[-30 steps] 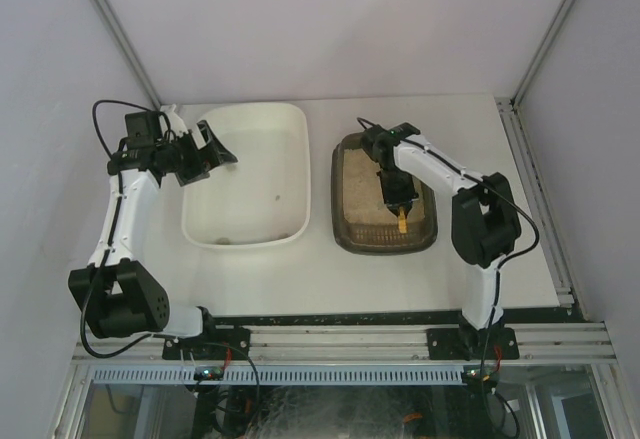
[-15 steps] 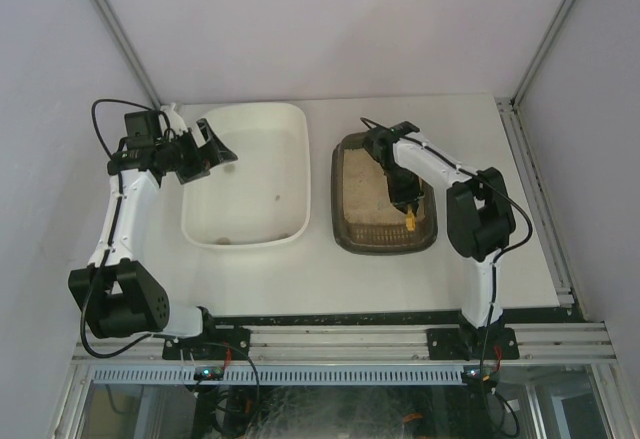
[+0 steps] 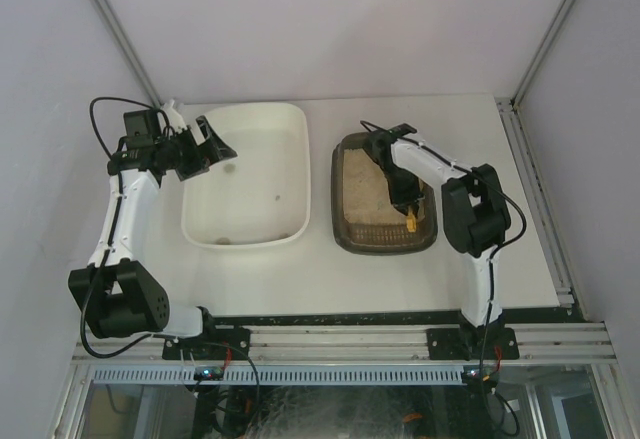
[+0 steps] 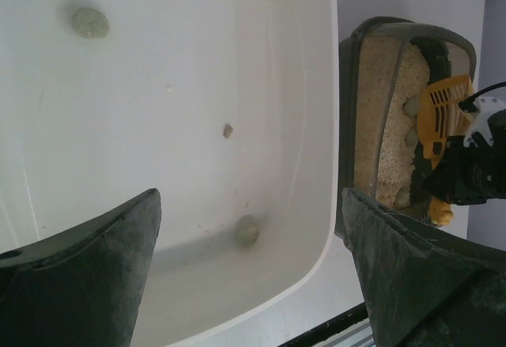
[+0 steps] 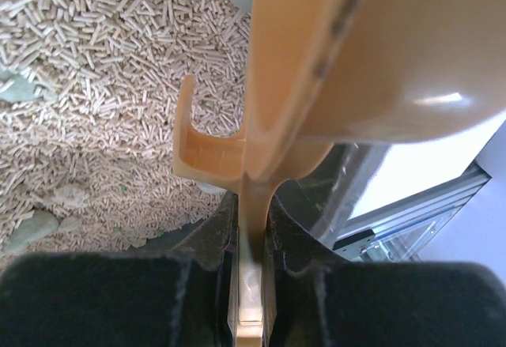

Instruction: Clean the litter box

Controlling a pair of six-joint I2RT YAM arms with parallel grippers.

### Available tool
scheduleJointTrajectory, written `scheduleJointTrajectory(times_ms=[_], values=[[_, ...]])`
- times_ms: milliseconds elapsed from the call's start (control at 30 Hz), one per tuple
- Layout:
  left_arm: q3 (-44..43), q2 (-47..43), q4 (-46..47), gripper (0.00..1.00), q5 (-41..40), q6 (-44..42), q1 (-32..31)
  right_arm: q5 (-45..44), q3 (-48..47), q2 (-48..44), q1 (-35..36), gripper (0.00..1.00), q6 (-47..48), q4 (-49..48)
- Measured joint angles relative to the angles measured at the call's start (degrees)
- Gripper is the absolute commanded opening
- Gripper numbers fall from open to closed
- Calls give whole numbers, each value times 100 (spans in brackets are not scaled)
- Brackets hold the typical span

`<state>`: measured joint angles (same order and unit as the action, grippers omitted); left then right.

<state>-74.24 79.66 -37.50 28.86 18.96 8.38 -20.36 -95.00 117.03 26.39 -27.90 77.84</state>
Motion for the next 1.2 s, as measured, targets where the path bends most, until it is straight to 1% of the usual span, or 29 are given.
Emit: scheduleJointTrajectory(times_ms=[167,333,500,733,900,1133,1200], values=[[7,0,15,99,0,0,0,223,-199,332,-11,0,76,2],[13,0,15,99,-17,-4,0,960,-304,330,-50,0,96,-173],[13,22,15,99,-20,-4,0,1718,-212,221,-280,0,109,-433],[13,127,17,99,-22,-4,0,3088,358,-214,-785,0,153,-1123],[13,133,17,99,-22,-4,0,3969,813,-437,-968,0,173,-1805],[13,149,17,99,-42,-9,0,4763,1764,-916,-1064,0,160,-2817],[13,151,17,99,-63,-9,-2,4841,1906,-997,-1084,0,149,-2955]])
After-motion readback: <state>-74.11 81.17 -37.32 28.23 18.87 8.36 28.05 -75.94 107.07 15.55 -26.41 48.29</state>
